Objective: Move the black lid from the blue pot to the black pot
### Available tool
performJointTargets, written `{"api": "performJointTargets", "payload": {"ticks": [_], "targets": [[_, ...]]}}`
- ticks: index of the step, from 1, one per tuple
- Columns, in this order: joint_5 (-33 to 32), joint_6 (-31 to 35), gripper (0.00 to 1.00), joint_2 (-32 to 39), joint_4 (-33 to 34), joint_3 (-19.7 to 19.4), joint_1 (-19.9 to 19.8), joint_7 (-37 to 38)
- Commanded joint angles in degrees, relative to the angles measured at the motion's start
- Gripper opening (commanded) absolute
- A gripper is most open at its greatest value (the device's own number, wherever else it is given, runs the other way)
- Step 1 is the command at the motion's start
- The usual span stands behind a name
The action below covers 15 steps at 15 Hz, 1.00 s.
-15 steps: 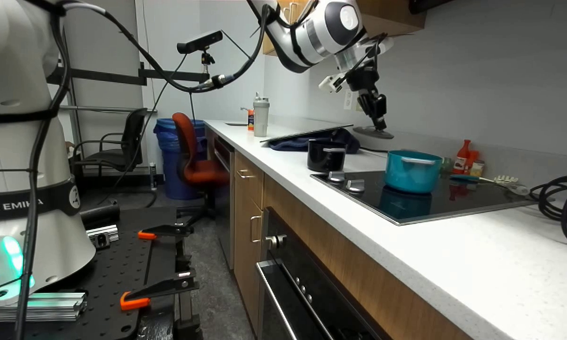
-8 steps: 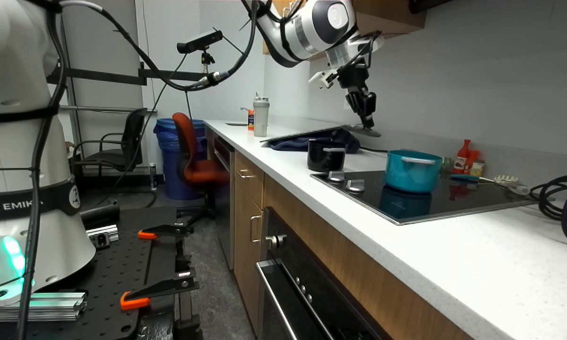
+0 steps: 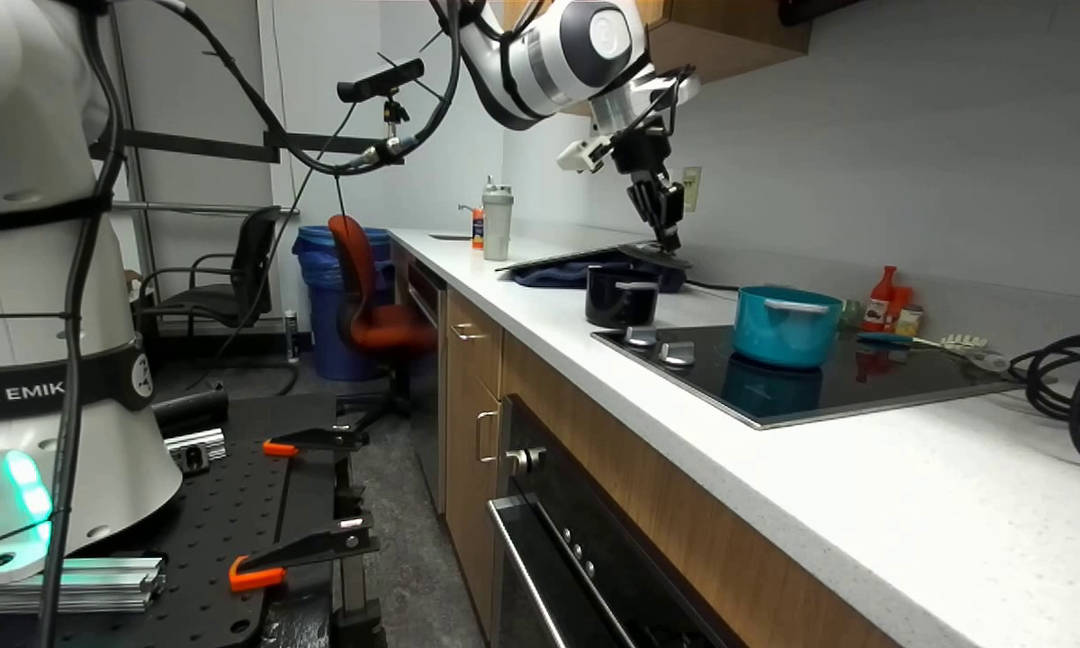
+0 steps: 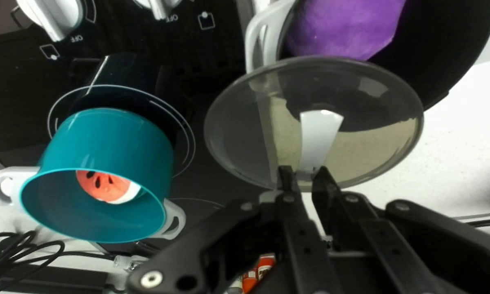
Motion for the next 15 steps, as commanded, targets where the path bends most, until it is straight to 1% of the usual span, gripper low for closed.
{"api": "performJointTargets", "payload": {"ticks": [1,9,15], "targets": [[2.14,2.41,0.04,-3.07,-4.33,1.80,-0.02,-2.20],[3.22,3.46,0.04,-2.50,-5.37,5.61,-0.47,-3.48],[3.07,3.54,0.04,-1.65,-4.82,5.91,-0.85,-5.31]]}}
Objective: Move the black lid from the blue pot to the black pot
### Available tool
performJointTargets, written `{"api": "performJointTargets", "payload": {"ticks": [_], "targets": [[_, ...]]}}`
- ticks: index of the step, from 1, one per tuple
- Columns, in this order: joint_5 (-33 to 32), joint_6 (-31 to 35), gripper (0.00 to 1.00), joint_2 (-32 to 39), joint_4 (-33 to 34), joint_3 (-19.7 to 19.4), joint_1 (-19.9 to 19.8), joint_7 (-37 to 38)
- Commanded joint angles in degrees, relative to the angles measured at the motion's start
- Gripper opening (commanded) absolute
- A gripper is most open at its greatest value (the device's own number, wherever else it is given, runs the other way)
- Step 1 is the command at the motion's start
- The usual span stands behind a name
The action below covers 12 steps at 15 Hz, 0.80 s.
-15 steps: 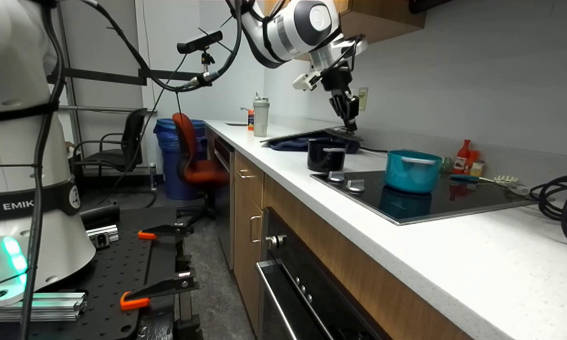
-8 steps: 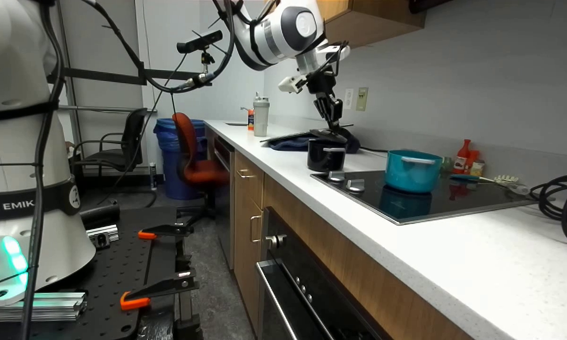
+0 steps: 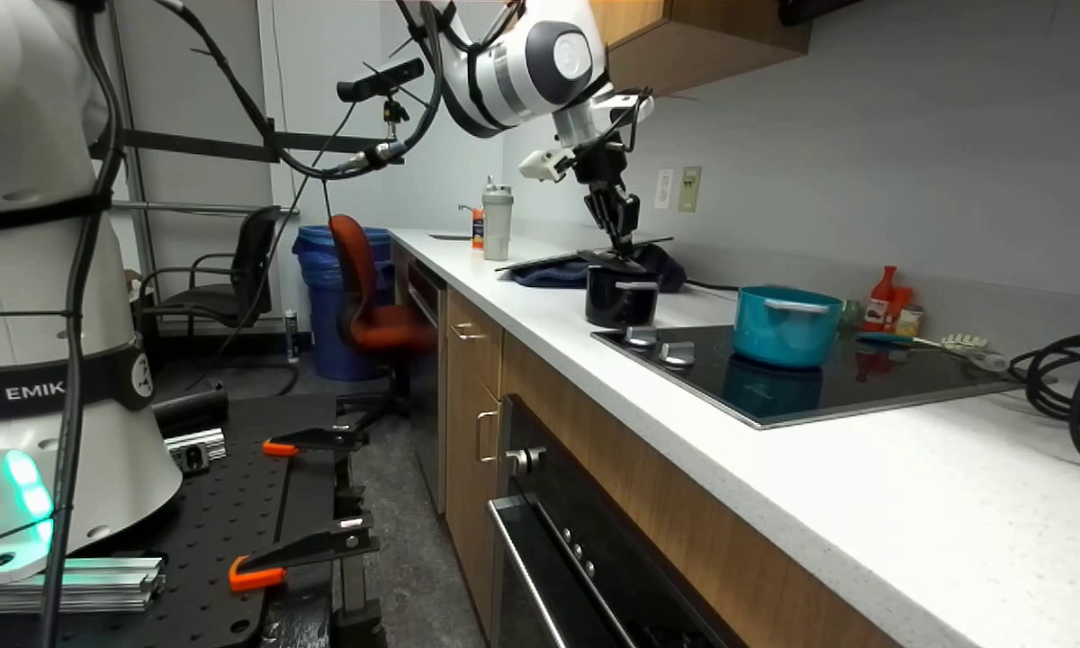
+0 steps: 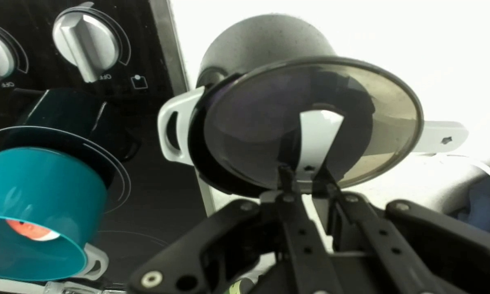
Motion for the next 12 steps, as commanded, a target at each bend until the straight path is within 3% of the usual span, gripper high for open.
{"api": "performJointTargets", "payload": {"ticks": [1,12], "targets": [[1.63,1.97,0.04,-0.10,-0.36,0.36,-0.95,-2.87],[0.51,3.90,0.04,1.47,0.98,-0.61,-1.38,-3.75]]}}
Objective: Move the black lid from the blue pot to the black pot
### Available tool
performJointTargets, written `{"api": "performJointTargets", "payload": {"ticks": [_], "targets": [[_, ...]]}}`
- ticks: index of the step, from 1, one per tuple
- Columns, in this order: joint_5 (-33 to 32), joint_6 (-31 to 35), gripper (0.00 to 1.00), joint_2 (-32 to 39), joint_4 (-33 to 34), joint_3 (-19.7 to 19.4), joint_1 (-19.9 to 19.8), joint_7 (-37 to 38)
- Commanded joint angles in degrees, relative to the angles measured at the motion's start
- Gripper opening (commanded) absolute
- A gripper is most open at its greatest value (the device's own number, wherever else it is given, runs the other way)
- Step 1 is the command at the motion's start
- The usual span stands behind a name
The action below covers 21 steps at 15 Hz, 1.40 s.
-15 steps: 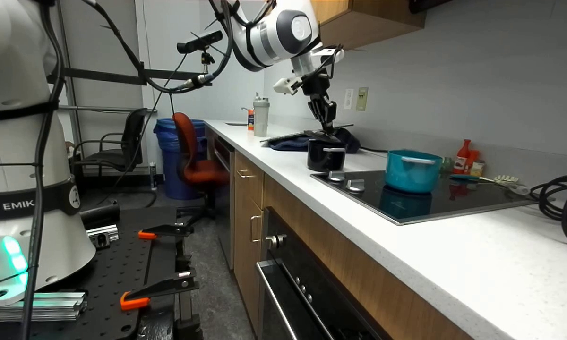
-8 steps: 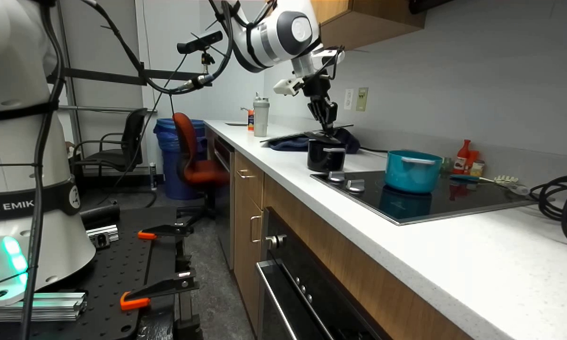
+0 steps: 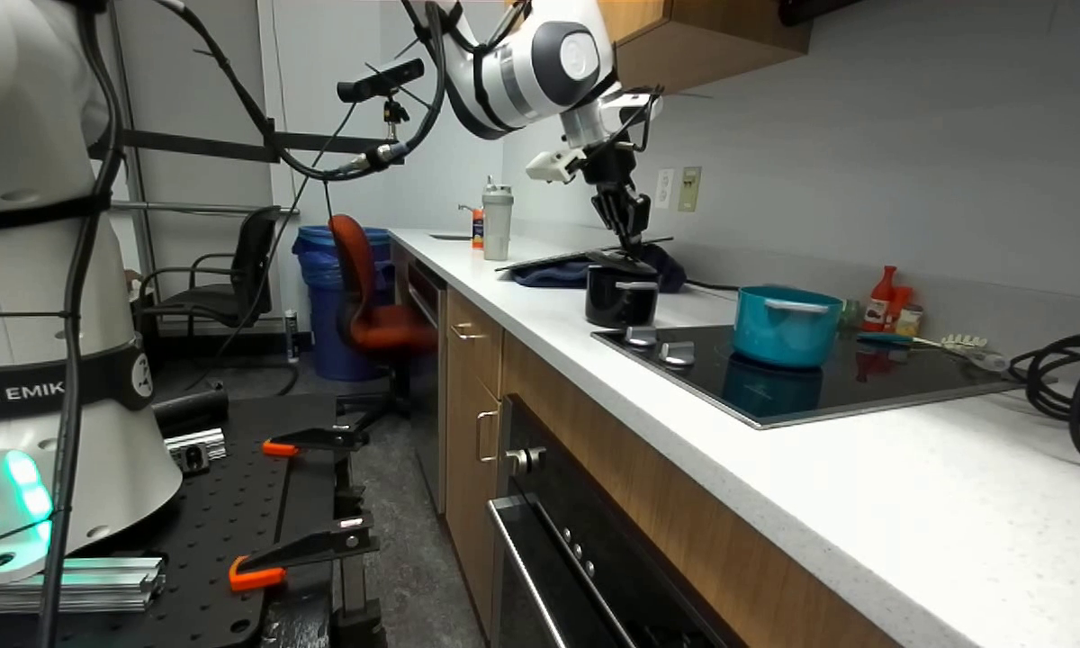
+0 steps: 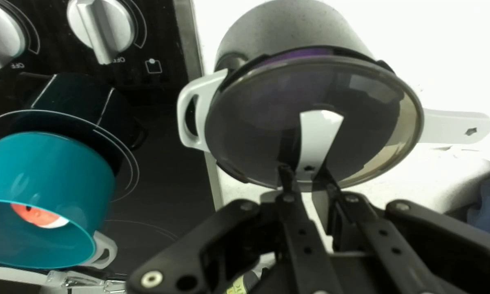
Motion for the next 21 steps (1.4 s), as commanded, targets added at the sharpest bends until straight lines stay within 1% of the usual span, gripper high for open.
{"api": "performJointTargets", "payload": {"ticks": [1,6,7,8,10,15,16,17,21], "targets": [[0.42,2.84,0.04,1.16,0.89,-0.01,-0.58,-1.25],[0.59,3.51,0.05,1.96,1.40,0.10,-0.65,-1.27],[0.77,3.38,0.41,2.10,1.52,0.18,-0.70,-1.39],[0.88,3.29,0.42,2.24,1.65,0.24,-0.73,-1.51],[0.96,3.34,0.55,2.56,1.85,0.31,-0.80,-1.67],[0.97,3.11,0.95,2.88,2.12,0.31,-0.90,-1.78],[0.95,2.94,0.99,2.85,2.21,0.27,-0.97,-1.87],[0.99,2.81,1.00,2.79,2.27,0.26,-1.07,-1.99],[-0.17,2.64,1.00,1.93,2.22,-0.58,-1.64,-1.70]]}}
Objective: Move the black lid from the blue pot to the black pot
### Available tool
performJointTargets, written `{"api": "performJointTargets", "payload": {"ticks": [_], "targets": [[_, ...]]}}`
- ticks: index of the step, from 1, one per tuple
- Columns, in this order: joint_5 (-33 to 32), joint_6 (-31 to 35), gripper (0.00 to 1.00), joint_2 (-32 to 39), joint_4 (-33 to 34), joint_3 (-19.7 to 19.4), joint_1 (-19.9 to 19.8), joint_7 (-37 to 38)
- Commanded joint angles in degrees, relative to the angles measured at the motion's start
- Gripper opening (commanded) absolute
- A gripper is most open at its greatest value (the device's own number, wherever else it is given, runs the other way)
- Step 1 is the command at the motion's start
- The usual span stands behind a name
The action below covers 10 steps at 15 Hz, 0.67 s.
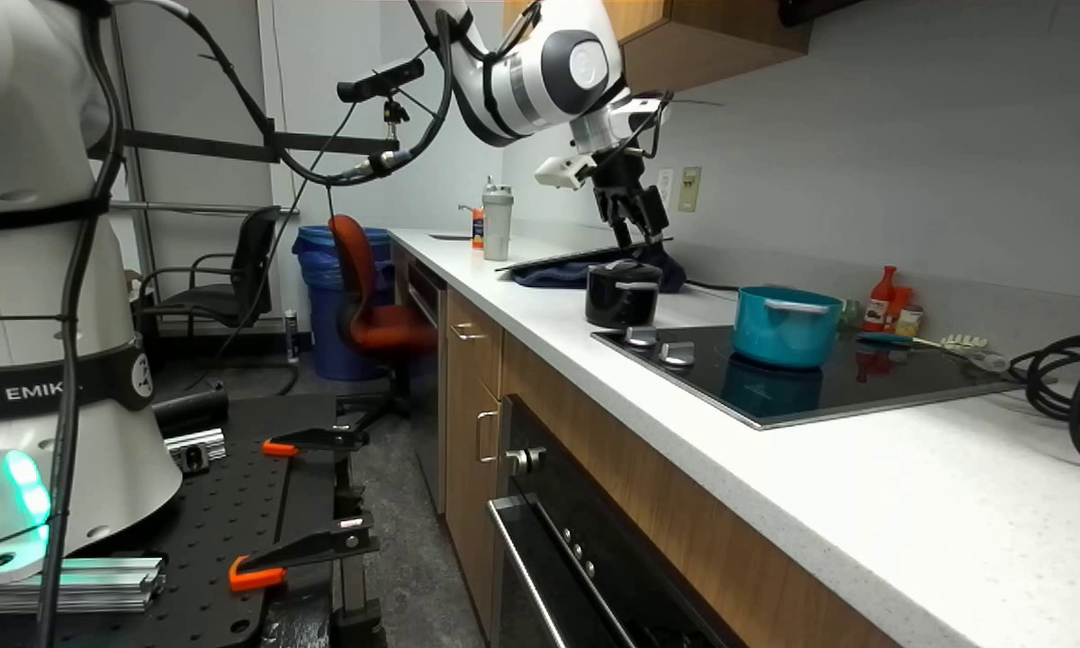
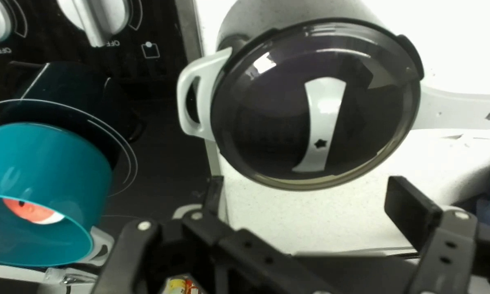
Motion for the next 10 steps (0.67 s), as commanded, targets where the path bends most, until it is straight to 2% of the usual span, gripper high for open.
{"api": "performJointTargets", "payload": {"ticks": [1,10], "targets": [[-0.38,0.88,1.00,-0.56,0.50,-0.80,-1.10,-1.29],[-1.56,-2.27,1.00,-6.63,-2.54,-5.22,-2.60,0.03]]}}
